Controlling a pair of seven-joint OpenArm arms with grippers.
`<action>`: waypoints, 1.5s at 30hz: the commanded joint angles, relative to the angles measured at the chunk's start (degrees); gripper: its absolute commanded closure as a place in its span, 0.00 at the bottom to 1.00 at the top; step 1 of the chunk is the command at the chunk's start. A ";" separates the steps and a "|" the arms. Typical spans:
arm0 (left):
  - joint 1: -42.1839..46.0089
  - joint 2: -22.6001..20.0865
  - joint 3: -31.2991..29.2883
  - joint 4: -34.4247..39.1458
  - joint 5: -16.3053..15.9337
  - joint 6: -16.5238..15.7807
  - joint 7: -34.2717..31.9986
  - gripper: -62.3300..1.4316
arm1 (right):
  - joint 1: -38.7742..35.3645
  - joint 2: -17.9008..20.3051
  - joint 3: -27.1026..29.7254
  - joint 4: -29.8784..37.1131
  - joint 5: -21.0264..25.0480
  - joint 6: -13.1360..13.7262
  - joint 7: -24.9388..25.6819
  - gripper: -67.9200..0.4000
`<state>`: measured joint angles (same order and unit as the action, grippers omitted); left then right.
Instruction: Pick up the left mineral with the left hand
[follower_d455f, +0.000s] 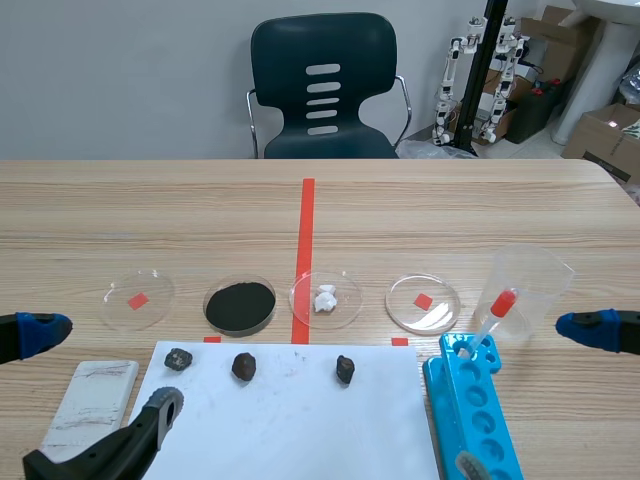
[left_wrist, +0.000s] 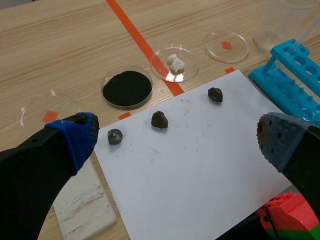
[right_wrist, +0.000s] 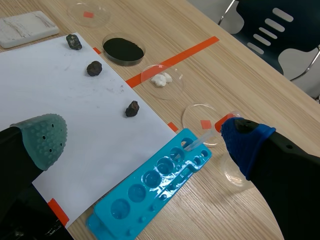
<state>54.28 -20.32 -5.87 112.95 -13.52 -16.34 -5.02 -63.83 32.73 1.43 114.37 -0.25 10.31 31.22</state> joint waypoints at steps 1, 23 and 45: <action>-0.02 0.13 0.07 0.92 -0.61 0.07 -1.18 0.00 | 0.17 0.26 0.50 0.55 0.42 -0.02 0.70 0.04; -0.02 0.13 0.07 0.92 -0.52 0.09 -1.11 0.00 | 0.17 0.26 0.50 0.55 0.42 -0.02 0.70 0.04; -17.33 0.13 5.79 0.50 -0.57 12.94 40.33 0.00 | 0.17 0.26 0.50 0.55 0.44 -0.02 0.70 0.04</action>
<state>37.15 -20.32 -0.47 112.92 -13.69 -3.86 35.53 -63.83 32.75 1.43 114.37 -0.25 10.31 31.22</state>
